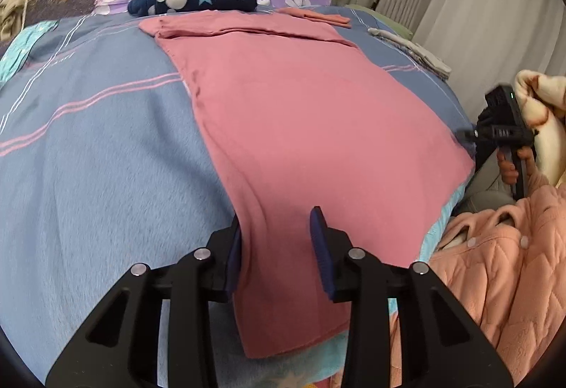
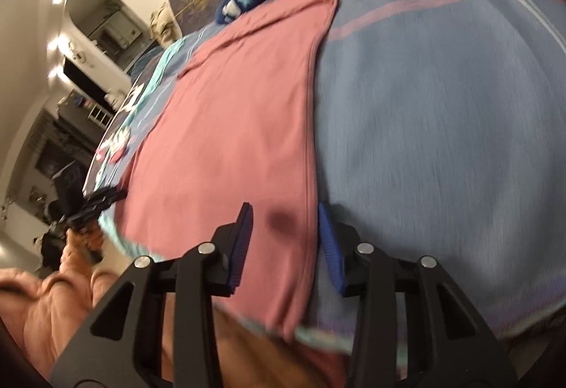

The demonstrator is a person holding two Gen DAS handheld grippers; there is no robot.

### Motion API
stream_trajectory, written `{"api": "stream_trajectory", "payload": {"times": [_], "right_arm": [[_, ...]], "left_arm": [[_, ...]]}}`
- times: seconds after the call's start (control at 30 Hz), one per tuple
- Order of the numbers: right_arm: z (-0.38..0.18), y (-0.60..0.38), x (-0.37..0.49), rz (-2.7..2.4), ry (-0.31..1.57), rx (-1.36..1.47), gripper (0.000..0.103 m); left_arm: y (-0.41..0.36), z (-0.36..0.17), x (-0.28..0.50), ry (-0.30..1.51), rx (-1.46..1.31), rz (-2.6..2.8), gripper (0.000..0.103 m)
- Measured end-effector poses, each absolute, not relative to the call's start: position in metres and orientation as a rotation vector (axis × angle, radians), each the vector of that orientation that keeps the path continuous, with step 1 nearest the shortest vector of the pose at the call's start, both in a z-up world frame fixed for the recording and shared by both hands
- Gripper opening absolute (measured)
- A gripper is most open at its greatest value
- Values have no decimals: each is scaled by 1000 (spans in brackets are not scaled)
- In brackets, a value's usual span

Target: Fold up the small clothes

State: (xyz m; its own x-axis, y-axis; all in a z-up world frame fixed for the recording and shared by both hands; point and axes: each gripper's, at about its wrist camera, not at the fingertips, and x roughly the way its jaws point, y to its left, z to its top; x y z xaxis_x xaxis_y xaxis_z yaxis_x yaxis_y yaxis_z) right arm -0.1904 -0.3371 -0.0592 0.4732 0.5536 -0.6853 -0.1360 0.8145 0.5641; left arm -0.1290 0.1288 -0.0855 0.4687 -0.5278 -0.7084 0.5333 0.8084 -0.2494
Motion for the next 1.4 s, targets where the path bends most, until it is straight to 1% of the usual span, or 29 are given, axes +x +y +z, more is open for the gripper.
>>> {"api": "stream_trajectory", "payload": {"times": [0.07,0.1,0.17,0.33,0.37,0.4,0.47,0.57,0.63,0.67,0.7,0.73,0.77,0.8,0.83,0.87,0.97,1.03,1.2,1.27,1.4], "right_arm": [[-57,-334,-193,442,996,457,40],[-56,-330,-195,443,993,445,43],[-56,-326,-195,450,989,439,46],[-58,-326,-197,461,987,446,47],[-59,-327,-196,463,989,453,46],[-59,-328,-196,458,991,455,42],[-59,-331,-196,450,995,458,39],[-62,-334,-195,450,992,465,39],[-65,-331,-189,465,974,458,43],[-65,-330,-186,489,955,468,52],[-64,-330,-184,514,938,492,59],[-64,-329,-183,518,934,506,59],[-64,-329,-183,515,933,508,54],[-63,-330,-185,524,934,509,28],[-65,-331,-185,549,943,530,12],[-68,-334,-186,560,947,563,4],[-60,-340,-184,557,894,600,4],[-46,-342,-181,586,833,618,3],[19,-350,-184,637,629,605,3],[38,-354,-187,632,574,596,3],[68,-368,-216,617,477,573,3]], "left_arm": [[132,-87,-128,869,-41,-656,37],[133,-88,-127,870,-57,-657,37],[133,-89,-128,865,-65,-654,37],[139,-86,-139,855,-56,-643,39],[141,-85,-141,856,-59,-640,39],[143,-85,-142,858,-65,-639,39],[146,-85,-144,859,-74,-641,39],[148,-86,-143,850,-86,-653,39],[147,-92,-133,850,-113,-676,36],[147,-96,-129,853,-128,-680,33],[147,-98,-126,849,-141,-680,30],[148,-98,-123,842,-160,-673,22],[152,-99,-122,846,-194,-659,14],[155,-99,-123,847,-217,-648,11],[158,-99,-125,842,-229,-640,8],[161,-98,-128,830,-234,-626,7],[164,-87,-133,796,-267,-601,3],[161,-71,-136,731,-280,-616,3],[148,-15,-142,538,-284,-668,3],[147,4,-144,476,-304,-662,2],[156,38,-162,401,-363,-640,2]]}}
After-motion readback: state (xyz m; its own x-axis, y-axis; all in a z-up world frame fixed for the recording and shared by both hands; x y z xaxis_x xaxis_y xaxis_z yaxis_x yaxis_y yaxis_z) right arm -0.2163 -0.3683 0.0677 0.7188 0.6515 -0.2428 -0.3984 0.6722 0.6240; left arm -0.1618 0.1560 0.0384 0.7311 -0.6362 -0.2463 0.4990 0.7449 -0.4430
